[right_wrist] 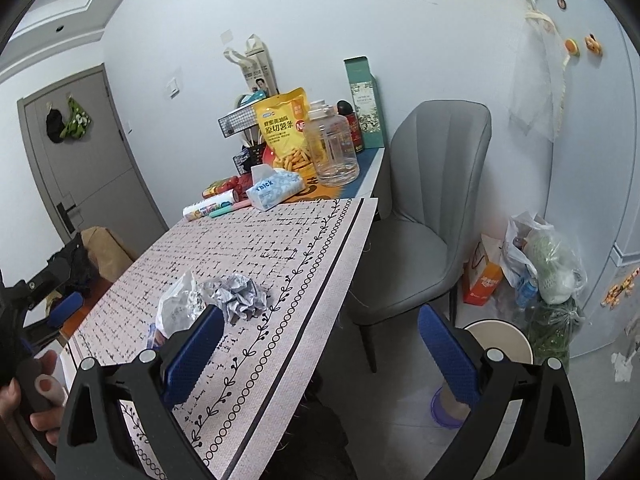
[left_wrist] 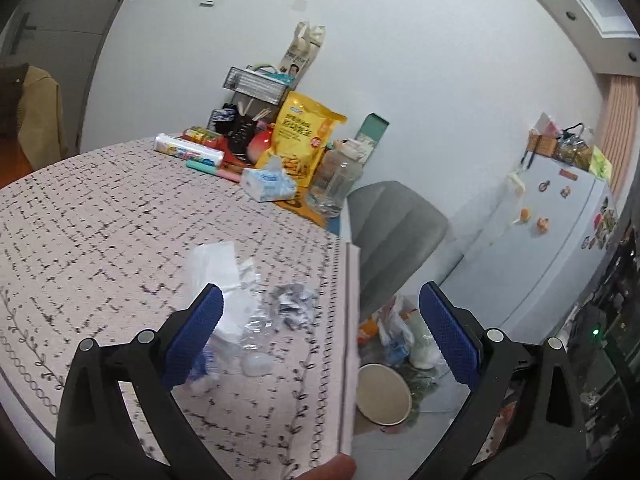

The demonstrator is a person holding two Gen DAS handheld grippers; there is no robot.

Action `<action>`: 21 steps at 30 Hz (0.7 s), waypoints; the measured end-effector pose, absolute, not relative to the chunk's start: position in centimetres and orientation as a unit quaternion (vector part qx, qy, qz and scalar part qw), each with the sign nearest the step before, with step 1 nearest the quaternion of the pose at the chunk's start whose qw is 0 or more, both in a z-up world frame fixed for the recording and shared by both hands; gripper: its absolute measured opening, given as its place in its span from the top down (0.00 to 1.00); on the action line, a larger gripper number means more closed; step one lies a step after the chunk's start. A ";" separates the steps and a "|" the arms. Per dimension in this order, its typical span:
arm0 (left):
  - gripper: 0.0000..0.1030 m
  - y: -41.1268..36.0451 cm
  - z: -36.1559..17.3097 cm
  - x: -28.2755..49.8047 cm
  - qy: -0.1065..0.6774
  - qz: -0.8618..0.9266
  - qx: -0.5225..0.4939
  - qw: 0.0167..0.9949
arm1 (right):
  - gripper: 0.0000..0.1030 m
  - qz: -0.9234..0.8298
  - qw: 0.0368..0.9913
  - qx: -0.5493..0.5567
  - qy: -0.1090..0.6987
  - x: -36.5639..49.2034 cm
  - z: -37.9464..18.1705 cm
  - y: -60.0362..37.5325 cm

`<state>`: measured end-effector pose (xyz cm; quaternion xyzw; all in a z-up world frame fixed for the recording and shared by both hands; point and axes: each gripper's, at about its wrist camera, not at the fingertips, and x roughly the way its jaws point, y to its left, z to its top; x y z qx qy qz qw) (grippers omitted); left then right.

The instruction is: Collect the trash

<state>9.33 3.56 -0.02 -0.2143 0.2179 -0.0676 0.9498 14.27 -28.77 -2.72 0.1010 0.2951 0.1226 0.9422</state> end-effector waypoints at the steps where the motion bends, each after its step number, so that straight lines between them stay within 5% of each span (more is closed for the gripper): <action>1: 0.06 3.8 -0.3 9.3 0.220 -0.065 -0.213 0.950 | 0.07 0.123 0.941 0.103 0.298 14.4 -2.8 -28.7; 10: 0.06 7.9 -5.1 9.1 0.252 -0.026 -0.219 0.942 | 0.07 0.159 0.931 0.093 0.316 16.0 -4.6 -26.3; 21: 0.27 9.2 -9.9 12.6 0.334 -0.021 -0.216 0.917 | 0.11 0.191 0.915 0.078 0.345 17.8 -7.5 -23.2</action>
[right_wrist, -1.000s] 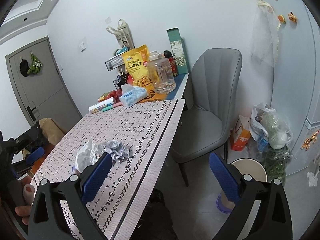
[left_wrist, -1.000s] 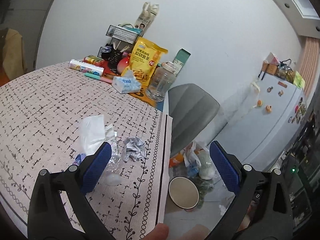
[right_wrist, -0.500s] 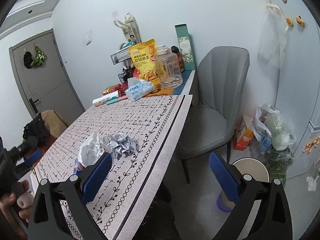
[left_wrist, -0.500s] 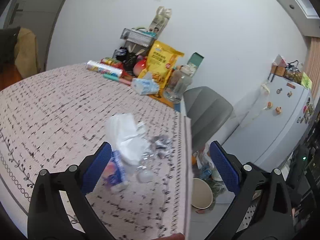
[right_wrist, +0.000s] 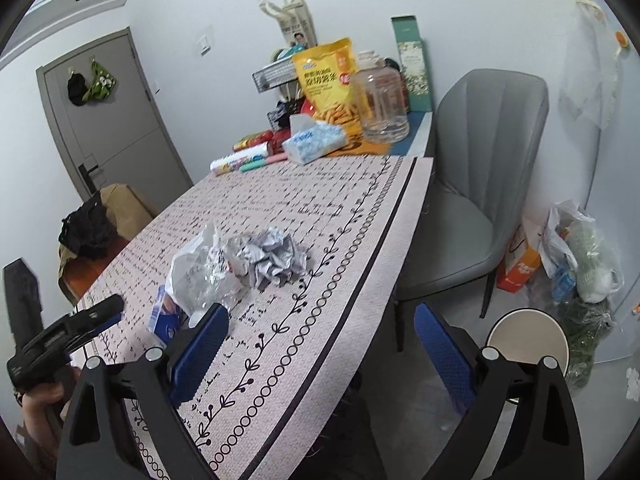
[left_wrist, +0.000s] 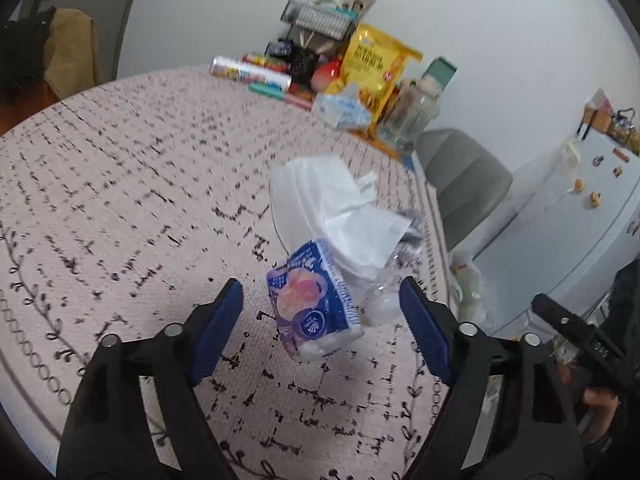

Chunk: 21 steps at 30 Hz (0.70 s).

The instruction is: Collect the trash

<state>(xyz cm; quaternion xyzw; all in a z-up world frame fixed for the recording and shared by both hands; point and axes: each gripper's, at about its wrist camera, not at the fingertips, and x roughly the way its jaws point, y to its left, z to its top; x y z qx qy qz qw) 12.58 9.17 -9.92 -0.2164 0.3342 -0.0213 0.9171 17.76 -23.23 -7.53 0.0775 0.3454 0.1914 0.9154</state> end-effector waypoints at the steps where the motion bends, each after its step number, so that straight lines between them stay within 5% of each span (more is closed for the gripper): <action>1: 0.30 9.0 -10.4 13.2 0.345 -0.019 -0.213 0.914 | 0.11 0.191 0.915 0.078 0.348 17.9 -7.7 -23.1; 8: 0.52 7.8 -12.4 15.2 0.383 -0.014 -0.201 0.901 | 0.11 0.194 0.906 0.079 0.367 18.6 -9.3 -22.6; 14: 0.89 7.8 -11.5 14.3 0.377 -0.017 -0.193 0.906 | 0.15 0.215 0.896 0.071 0.383 19.2 -10.1 -20.6; 21: 0.91 9.8 -10.3 12.7 0.359 -0.009 -0.211 0.909 | 0.27 0.275 0.884 0.052 0.374 19.4 -9.2 -15.5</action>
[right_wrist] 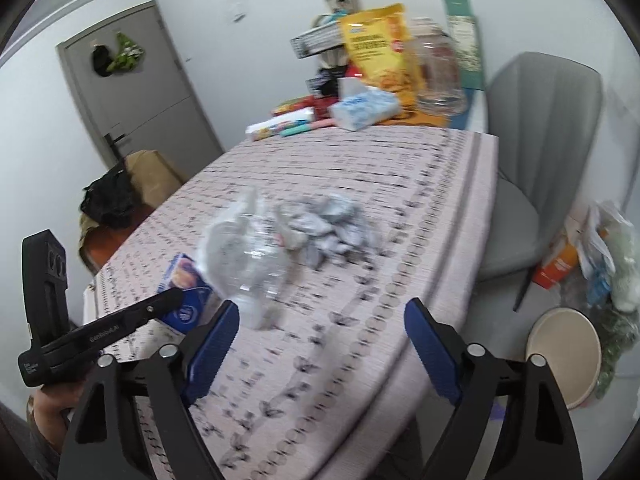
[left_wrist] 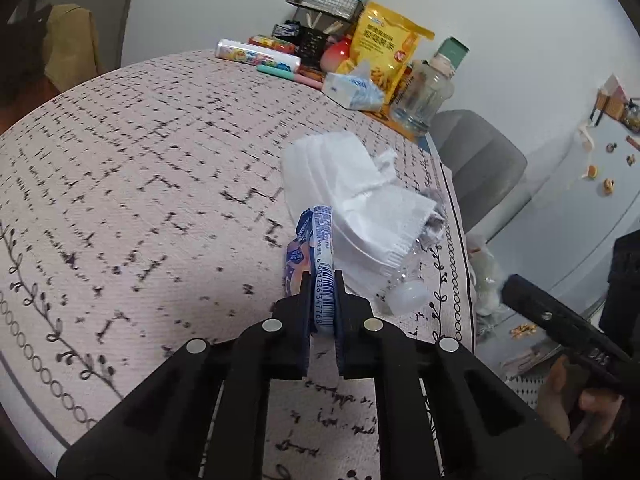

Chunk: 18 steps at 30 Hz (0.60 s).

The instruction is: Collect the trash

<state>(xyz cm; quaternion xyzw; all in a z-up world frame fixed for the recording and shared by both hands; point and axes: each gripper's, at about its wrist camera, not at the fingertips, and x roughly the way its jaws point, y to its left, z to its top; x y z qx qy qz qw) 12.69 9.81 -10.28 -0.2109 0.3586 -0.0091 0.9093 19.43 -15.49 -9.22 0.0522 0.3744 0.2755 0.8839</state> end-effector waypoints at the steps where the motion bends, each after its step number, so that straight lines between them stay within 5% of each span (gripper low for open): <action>1: 0.91 10.1 -10.1 12.5 0.354 -0.009 -0.213 0.911 | 0.30 0.285 0.881 0.047 0.374 19.6 -9.3 -14.6; 5: 0.91 11.4 -9.5 11.6 0.339 0.005 -0.213 0.916 | 0.46 0.312 0.868 0.039 0.385 20.2 -9.8 -11.7; 18: 0.91 15.4 -9.2 9.5 0.315 0.043 -0.249 0.915 | 0.51 0.339 0.857 0.009 0.387 21.8 -11.3 -4.7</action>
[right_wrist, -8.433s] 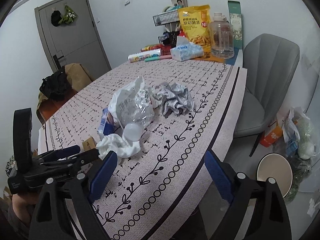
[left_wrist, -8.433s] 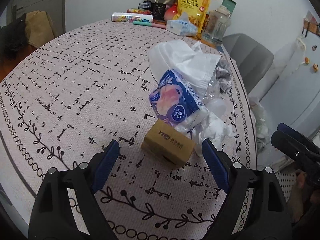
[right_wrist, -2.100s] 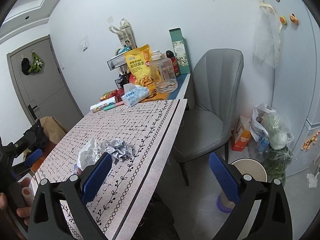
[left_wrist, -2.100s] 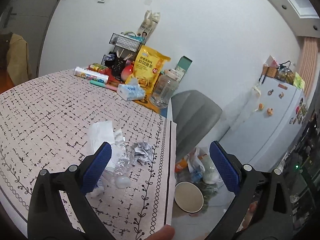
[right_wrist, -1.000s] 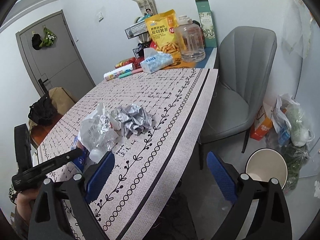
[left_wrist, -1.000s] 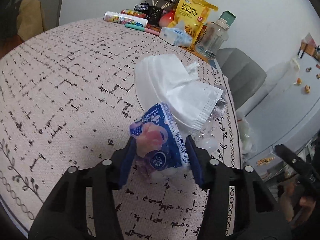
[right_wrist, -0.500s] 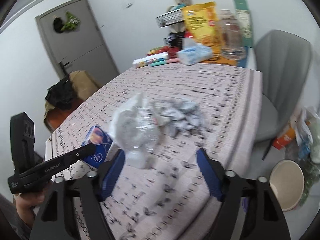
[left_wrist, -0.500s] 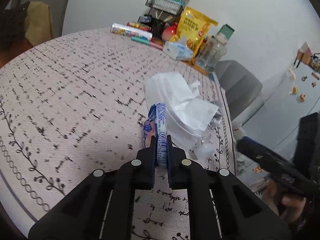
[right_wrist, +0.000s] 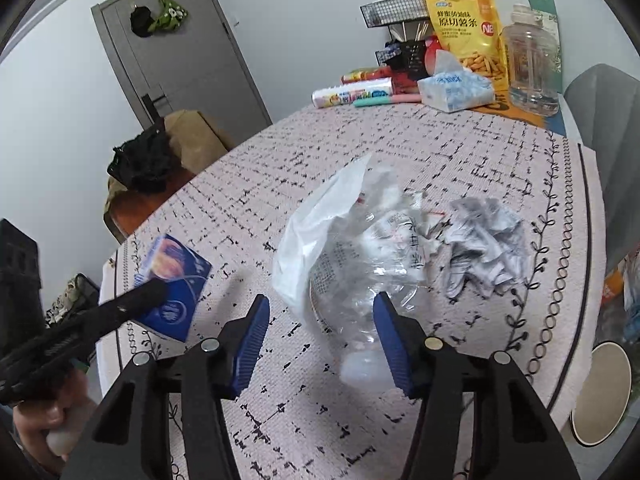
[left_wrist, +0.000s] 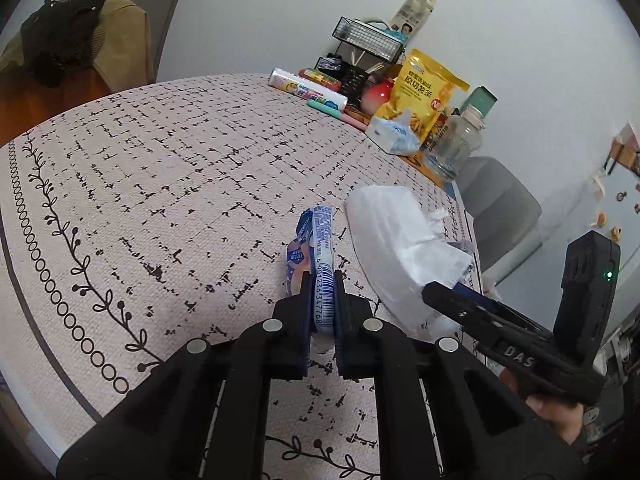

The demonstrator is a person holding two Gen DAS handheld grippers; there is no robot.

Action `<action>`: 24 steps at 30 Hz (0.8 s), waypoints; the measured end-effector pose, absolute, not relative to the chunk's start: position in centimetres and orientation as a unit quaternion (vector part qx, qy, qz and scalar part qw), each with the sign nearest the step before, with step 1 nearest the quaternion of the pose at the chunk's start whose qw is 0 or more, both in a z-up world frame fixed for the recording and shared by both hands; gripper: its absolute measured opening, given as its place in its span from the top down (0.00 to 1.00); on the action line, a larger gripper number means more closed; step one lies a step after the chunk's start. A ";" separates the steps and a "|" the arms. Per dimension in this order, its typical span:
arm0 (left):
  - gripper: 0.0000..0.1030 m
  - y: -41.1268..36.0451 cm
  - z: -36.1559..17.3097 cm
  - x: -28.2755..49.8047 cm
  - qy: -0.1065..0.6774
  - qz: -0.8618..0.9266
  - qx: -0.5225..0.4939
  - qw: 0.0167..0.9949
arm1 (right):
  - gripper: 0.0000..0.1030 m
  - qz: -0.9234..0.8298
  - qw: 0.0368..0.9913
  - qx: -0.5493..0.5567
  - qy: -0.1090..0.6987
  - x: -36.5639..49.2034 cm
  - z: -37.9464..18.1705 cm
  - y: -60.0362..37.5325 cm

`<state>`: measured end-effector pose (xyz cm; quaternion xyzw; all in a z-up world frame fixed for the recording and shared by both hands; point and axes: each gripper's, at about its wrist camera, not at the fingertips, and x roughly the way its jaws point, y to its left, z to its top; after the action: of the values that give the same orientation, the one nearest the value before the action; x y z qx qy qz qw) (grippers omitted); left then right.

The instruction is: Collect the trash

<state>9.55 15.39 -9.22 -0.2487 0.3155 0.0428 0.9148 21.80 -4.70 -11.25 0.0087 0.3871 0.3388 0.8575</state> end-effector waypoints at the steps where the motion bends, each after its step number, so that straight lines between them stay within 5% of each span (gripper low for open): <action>1: 0.91 15.4 -9.2 9.6 0.315 0.043 -0.249 0.915 | 0.53 0.340 0.859 0.000 0.384 21.8 -11.3 -4.3; 3: 0.91 15.5 -9.1 9.6 0.314 0.043 -0.250 0.915 | 0.66 0.341 0.859 -0.012 0.382 21.8 -11.2 -3.7; 12: 0.91 16.4 -8.9 8.2 0.299 0.046 -0.260 0.917 | 0.98 0.345 0.863 -0.034 0.368 21.1 -10.3 -2.8; 24: 0.91 16.2 -7.8 7.9 0.287 0.049 -0.256 0.922 | 0.98 0.400 0.857 -0.008 0.324 18.4 -5.7 -3.0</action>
<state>7.94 16.20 -7.78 -0.2560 0.2867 0.0492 0.9219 18.41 -2.97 -5.72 -0.0075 0.3241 0.4001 0.8572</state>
